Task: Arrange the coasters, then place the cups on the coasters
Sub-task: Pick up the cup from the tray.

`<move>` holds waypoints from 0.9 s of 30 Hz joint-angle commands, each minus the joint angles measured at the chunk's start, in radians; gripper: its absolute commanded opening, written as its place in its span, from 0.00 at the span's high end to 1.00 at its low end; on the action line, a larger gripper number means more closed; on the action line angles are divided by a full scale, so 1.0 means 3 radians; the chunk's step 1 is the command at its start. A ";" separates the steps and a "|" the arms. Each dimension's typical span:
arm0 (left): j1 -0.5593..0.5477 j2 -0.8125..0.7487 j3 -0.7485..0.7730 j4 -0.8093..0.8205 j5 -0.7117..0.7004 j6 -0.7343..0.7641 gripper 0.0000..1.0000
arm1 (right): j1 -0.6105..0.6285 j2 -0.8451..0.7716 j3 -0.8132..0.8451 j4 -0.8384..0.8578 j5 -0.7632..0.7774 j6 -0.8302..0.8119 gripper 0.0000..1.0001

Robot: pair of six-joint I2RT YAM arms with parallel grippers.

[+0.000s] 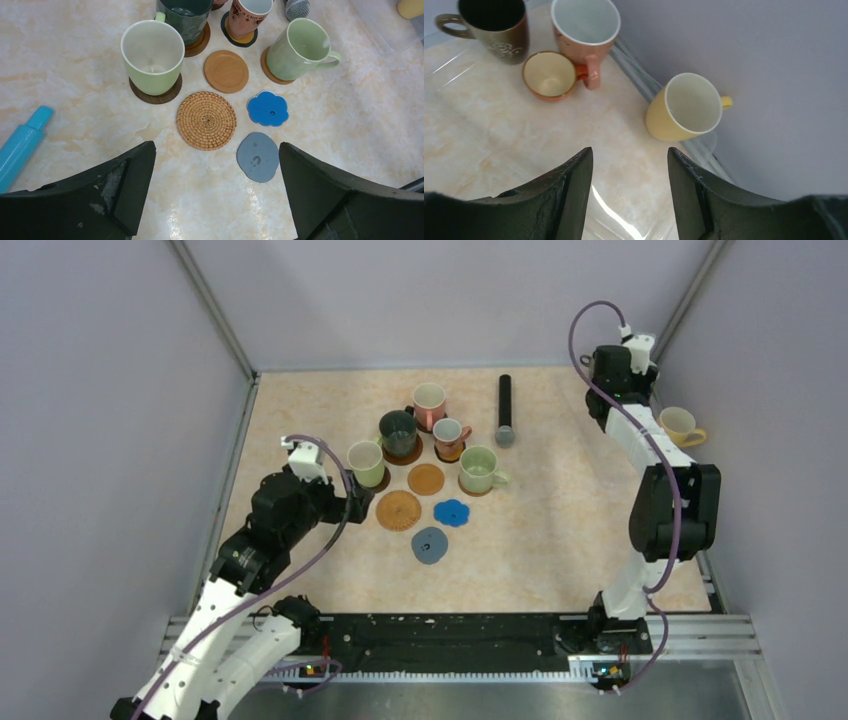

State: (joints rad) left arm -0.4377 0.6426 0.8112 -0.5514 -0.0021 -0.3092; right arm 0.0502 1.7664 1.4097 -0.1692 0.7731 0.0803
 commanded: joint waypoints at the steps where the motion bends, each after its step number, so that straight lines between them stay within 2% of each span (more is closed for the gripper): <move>1: -0.0041 -0.0026 0.0026 0.0046 -0.0146 0.0064 0.01 | -0.0151 0.0019 0.0038 0.0109 0.0037 -0.0013 0.43; 5: -0.0044 0.0029 0.0037 0.0027 -0.0208 0.0069 0.01 | -0.0380 0.0054 -0.0150 0.0344 -0.0035 -0.0179 0.42; 14: -0.0048 0.0201 0.0042 0.0010 -0.0320 0.0079 0.01 | -0.0489 0.0227 -0.0297 0.0690 -0.0024 -0.0103 0.40; 19: -0.0044 0.0281 0.0041 0.0007 -0.0375 0.0097 0.01 | -0.0641 0.0464 -0.0118 0.0590 -0.0072 -0.0032 0.40; 27: -0.0043 0.0367 0.0067 0.0020 -0.0417 0.0103 0.01 | -0.0668 0.0532 -0.0144 0.0843 -0.0080 -0.0014 0.39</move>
State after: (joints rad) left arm -0.4477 0.7441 0.8112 -0.5545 -0.1070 -0.2886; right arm -0.1471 1.9163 1.3293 -0.0025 0.7361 0.0559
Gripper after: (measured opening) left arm 0.986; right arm 0.603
